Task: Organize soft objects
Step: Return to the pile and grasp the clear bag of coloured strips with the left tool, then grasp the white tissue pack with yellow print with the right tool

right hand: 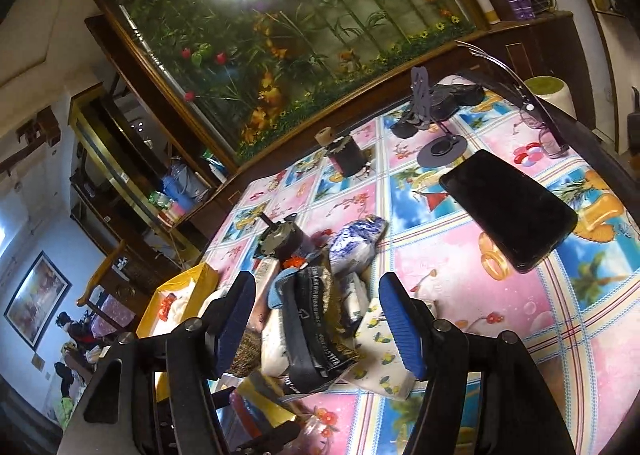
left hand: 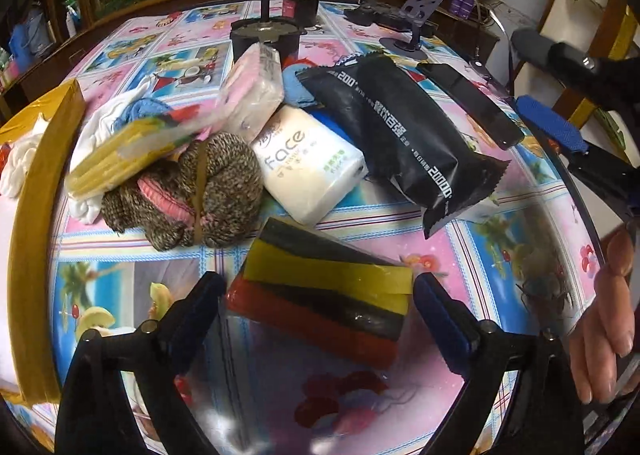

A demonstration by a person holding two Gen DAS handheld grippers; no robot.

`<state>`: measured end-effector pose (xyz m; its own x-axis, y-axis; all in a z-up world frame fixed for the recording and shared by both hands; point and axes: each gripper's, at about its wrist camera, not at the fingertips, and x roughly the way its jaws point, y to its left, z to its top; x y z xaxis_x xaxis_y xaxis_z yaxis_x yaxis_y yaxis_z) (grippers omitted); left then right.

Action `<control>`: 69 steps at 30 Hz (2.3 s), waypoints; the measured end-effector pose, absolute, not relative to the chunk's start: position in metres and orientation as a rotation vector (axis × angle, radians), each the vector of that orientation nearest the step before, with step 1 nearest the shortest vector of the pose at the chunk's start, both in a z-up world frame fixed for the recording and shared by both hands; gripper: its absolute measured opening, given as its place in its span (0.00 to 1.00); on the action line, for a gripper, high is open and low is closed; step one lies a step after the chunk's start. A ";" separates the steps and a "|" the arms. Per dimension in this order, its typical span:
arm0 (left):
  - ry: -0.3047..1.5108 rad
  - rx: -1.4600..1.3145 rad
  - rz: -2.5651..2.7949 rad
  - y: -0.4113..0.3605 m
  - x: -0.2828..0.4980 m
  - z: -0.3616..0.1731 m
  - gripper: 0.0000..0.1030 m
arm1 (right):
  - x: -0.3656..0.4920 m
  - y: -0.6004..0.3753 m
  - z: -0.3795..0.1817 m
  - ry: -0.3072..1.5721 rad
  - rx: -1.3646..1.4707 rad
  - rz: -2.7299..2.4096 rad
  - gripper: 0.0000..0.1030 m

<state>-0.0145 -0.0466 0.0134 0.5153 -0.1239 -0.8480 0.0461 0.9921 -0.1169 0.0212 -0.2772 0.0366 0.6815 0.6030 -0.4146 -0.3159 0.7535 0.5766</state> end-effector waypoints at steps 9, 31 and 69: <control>0.994 -0.115 -0.207 -0.003 -0.034 0.017 0.84 | 0.041 -0.277 0.013 0.793 0.462 0.459 0.66; 0.952 -0.130 -0.298 -0.002 -0.045 0.020 0.84 | 0.038 -0.220 -0.011 0.871 0.046 0.274 0.61; 0.876 -0.183 -0.306 0.007 -0.052 0.031 0.84 | -0.009 -0.227 0.048 0.515 0.171 0.454 0.59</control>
